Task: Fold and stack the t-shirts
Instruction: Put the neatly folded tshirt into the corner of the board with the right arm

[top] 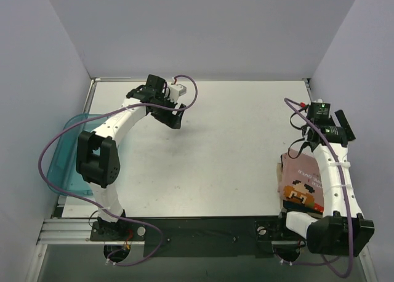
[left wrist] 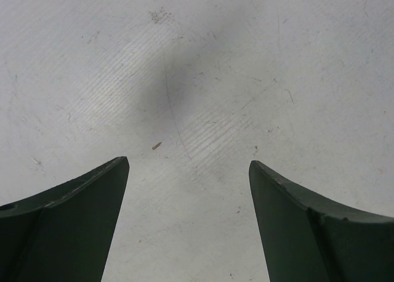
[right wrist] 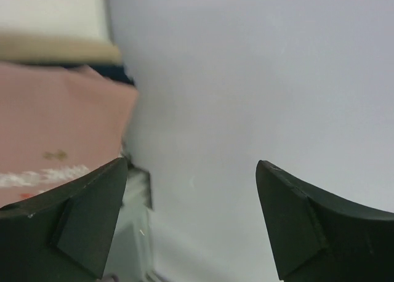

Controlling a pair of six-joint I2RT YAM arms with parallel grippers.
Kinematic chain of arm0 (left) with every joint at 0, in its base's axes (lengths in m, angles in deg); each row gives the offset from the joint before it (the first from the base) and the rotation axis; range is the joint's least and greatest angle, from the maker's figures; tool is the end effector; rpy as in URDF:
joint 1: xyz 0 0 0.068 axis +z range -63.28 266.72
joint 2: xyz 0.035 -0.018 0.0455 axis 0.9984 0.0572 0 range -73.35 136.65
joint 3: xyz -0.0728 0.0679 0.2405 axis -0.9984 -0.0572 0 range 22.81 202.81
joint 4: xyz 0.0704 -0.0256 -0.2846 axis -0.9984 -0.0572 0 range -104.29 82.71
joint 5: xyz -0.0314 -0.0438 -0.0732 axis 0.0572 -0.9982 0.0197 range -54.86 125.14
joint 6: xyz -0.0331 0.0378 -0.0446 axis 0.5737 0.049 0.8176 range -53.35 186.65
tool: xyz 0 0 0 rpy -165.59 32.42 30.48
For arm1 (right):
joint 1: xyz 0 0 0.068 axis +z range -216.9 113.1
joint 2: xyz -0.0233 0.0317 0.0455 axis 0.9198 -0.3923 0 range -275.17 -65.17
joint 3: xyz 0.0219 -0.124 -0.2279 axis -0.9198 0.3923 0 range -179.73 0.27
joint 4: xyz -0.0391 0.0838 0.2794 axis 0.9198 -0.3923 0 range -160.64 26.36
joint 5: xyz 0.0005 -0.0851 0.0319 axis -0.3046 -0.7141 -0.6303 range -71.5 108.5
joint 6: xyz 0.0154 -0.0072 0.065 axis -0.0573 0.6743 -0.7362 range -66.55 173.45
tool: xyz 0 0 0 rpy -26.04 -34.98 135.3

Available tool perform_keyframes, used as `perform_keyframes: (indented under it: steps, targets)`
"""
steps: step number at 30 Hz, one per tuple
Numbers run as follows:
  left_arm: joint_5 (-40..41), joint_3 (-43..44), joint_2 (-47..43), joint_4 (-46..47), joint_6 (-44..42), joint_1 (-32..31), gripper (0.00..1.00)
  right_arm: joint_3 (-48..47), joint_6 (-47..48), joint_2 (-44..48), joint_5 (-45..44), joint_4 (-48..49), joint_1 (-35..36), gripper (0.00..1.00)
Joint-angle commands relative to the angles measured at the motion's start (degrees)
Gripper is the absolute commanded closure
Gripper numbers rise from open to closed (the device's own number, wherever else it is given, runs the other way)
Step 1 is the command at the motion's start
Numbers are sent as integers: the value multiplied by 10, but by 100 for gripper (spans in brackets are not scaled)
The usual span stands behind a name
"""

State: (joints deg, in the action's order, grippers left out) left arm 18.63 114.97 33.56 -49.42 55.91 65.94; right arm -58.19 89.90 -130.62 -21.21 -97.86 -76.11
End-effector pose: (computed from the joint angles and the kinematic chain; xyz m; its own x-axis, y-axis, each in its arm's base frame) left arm 0.4128 -0.1729 0.2354 -0.6789 0.4487 -0.5811 0.6228 0.7712 -0.1321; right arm 0.2782 -0.0797 0.2915 -0.8781 -0.3208 -0.3550 0.0942 0.6116 -0.7855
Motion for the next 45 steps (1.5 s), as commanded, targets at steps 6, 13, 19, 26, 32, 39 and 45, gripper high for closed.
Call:
perform_keyframes:
  steps: [6,13,19,26,32,39,45]
  targets:
    - [13,-21,-89,-13,-42,6,9,-75,-269,19,331,-4,140,6]
    - [-16,-123,-195,16,-9,77,6,55,-364,26,455,267,228,0]
    - [5,-290,-316,104,70,159,6,141,-338,-13,440,430,348,0]
    - [97,-463,-401,197,134,180,5,264,-339,-19,471,574,366,0]
    - [68,-537,-445,245,162,252,5,294,-335,-21,492,579,332,0]
    - [100,-565,-451,274,165,264,5,312,-364,-6,522,605,259,0]
    - [83,-564,-450,272,166,265,5,324,-364,8,508,611,259,0]
